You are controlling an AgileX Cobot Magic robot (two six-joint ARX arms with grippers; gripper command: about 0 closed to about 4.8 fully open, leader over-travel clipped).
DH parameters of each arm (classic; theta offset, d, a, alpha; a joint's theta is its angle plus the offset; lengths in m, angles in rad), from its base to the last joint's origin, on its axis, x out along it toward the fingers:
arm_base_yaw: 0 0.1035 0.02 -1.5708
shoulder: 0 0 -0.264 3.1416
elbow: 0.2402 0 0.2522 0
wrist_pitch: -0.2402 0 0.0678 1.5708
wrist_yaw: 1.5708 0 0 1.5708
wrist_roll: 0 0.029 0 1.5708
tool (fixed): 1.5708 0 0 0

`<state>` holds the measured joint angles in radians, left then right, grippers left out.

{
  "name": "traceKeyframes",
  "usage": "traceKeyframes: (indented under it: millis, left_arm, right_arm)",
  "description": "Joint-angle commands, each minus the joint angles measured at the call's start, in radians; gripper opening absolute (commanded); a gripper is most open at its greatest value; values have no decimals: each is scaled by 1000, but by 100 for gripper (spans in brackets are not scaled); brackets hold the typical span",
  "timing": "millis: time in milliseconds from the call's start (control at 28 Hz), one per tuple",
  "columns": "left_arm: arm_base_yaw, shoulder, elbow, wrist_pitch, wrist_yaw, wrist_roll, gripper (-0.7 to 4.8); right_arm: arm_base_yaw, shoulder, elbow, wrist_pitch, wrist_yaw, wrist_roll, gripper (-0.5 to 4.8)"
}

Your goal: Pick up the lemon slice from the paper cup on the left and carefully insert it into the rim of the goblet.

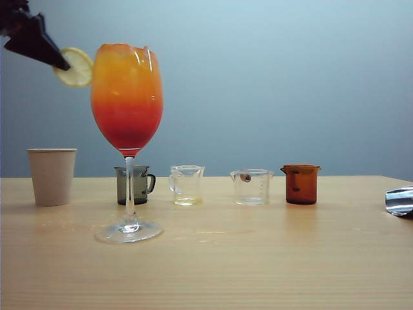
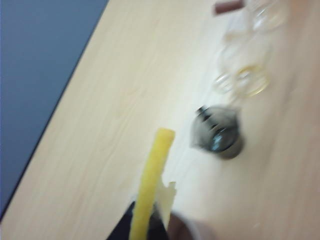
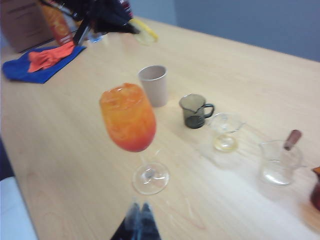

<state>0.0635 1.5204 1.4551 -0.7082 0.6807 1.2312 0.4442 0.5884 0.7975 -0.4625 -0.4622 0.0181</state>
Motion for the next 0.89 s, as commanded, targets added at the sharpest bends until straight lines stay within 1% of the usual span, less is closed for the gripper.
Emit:
traceKeyframes:
  millis: [36, 143, 214, 428, 464, 499, 678, 820, 892]
  left_arm:
    - [-42, -34, 3, -67, 11, -94, -6]
    - [-70, -54, 4, -111, 15, -146, -6]
    - [-82, -64, 4, -128, 17, -167, -6]
    - [-116, -98, 4, -160, 66, -179, -6]
    - [-120, -111, 7, -163, 87, -200, -6]
    - [-122, -117, 24, -193, 107, -200, -6]
    - [-125, -120, 100, -311, 122, -199, -7]
    - [-129, -120, 137, -376, 200, -192, -6]
    - [-150, -121, 146, -429, 195, -192, -6]
  right_arm:
    - [1, 14, 3, 10, -34, -58, -5]
    - [1, 14, 3, 10, -34, -72, -5]
    - [1, 14, 3, 10, -34, -72, -5]
    - [1, 18, 3, 11, -34, -75, -5]
    - [1, 18, 3, 10, -34, -76, -5]
    - [1, 23, 3, 11, -34, -76, -5]
    - [1, 30, 3, 12, -34, -84, -5]
    - [1, 36, 3, 14, -34, -94, -5]
    - [1, 37, 3, 16, -33, -98, -5]
